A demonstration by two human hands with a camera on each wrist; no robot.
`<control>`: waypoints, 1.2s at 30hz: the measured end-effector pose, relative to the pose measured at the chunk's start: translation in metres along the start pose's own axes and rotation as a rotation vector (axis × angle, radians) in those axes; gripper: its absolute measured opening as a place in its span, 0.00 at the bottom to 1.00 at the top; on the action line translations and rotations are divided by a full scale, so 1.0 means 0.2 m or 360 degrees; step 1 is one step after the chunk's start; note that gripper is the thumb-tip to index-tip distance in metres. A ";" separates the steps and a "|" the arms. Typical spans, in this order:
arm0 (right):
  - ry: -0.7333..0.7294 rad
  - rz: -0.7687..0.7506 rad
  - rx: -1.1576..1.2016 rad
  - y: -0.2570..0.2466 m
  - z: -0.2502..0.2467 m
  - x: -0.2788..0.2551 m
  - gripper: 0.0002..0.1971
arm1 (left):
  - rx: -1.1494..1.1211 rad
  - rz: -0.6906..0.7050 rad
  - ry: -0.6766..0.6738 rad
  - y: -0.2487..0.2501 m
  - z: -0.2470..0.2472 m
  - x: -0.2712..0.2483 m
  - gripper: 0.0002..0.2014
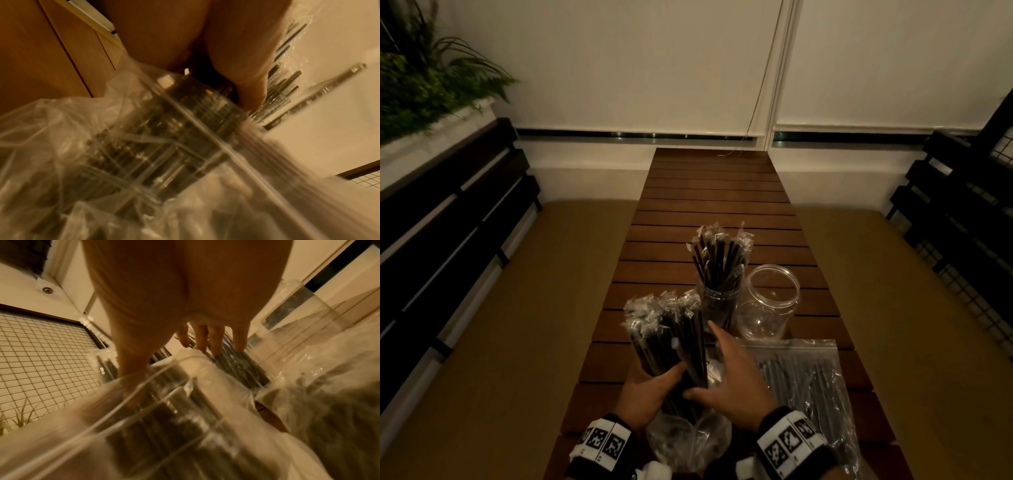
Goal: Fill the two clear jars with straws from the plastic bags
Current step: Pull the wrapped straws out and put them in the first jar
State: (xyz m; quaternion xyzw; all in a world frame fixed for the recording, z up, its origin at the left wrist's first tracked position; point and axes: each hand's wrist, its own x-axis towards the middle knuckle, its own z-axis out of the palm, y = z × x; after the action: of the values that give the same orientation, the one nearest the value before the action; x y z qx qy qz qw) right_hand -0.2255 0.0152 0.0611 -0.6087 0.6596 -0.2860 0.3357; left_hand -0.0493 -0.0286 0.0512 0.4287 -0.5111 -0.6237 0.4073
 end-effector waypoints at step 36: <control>-0.0016 0.0093 0.0868 0.14 0.03 0.05 0.22 | -0.0001 -0.0051 0.0113 -0.02 0.00 0.01 0.15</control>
State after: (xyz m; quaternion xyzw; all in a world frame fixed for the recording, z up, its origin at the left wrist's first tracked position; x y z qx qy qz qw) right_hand -0.2384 0.0083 0.0357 -0.4779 0.5737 -0.4403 0.4986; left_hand -0.0510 -0.0302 0.0470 0.4586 -0.4892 -0.6148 0.4153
